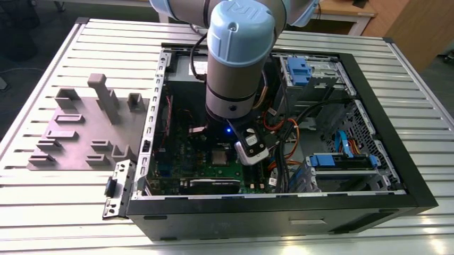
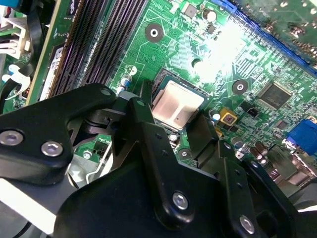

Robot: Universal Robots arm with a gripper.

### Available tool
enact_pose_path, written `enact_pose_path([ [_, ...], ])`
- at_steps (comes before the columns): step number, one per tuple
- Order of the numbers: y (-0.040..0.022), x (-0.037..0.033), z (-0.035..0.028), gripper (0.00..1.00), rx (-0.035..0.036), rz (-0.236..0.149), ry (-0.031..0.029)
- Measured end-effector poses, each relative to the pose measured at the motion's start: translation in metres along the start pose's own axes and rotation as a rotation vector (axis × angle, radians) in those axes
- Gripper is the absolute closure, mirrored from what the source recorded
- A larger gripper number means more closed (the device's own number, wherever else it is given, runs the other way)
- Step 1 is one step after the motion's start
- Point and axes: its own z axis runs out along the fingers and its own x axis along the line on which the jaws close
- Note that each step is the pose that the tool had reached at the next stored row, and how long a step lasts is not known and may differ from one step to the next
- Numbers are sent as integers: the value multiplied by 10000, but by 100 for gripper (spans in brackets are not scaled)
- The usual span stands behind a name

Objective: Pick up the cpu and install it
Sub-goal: 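Place the cpu into insertion slot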

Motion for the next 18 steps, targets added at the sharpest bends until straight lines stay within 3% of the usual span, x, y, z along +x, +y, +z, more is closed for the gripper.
enact_pose_path([
  [4, 1, 0, 1, 46, -6, 0, -2],
  [10, 0, 0, -53, 46, -7, 0, -2],
  [18, 0, 0, 0, 46, -3, 0, 2],
])
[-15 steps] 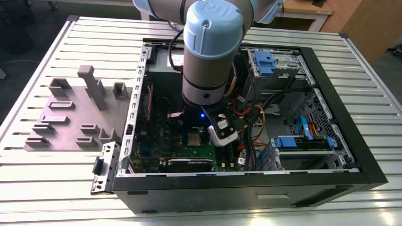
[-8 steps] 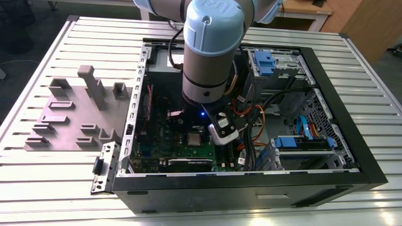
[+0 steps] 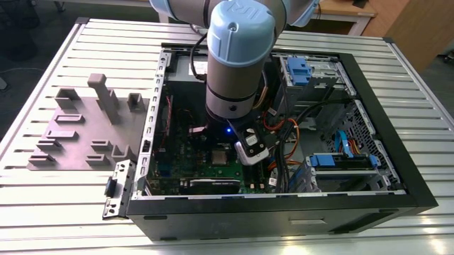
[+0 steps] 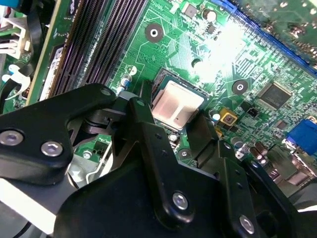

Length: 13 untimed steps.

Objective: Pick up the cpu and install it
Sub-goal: 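Place the cpu into insertion slot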

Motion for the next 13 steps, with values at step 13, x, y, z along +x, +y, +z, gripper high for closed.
enact_pose_path([
  [13, 0, 0, 7, 48, -3, 0, -2],
])
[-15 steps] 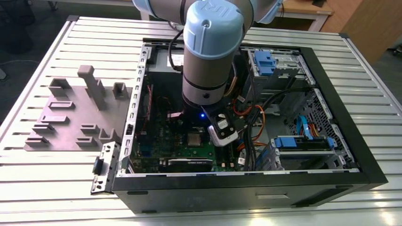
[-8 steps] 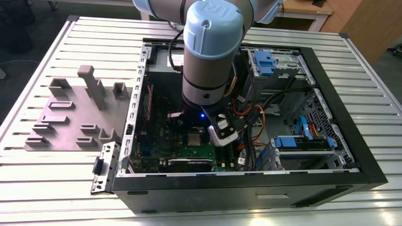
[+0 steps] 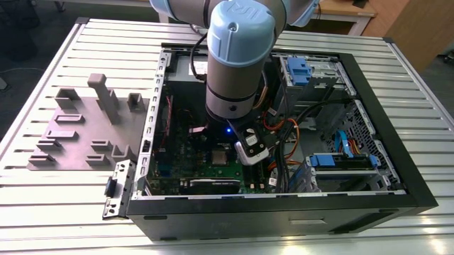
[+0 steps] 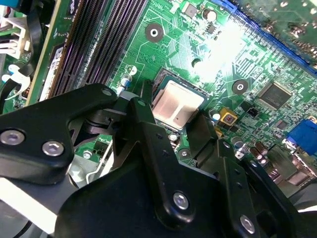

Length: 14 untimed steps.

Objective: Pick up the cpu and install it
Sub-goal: 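Place the cpu into insertion slot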

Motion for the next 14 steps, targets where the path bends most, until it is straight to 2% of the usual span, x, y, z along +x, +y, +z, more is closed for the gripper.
enact_pose_path([
  [7, 2, -1, 8, 47, -12, -1, -7],
  [8, 2, -1, 6, 41, -9, -1, -5],
  [14, 0, 1, -56, 41, -3, 0, -1],
])
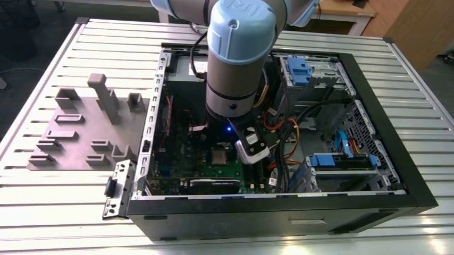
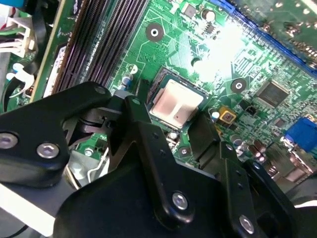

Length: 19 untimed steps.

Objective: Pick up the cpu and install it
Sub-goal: 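Place the cpu into insertion slot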

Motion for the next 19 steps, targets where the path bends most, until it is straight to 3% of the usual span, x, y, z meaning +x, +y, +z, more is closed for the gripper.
enact_pose_path([
  [4, 0, 0, -6, 41, -2, 0, -1],
  [10, 0, 0, -9, 58, 2, 0, 0],
  [19, 0, 0, -9, 58, 1, -42, 0],
])
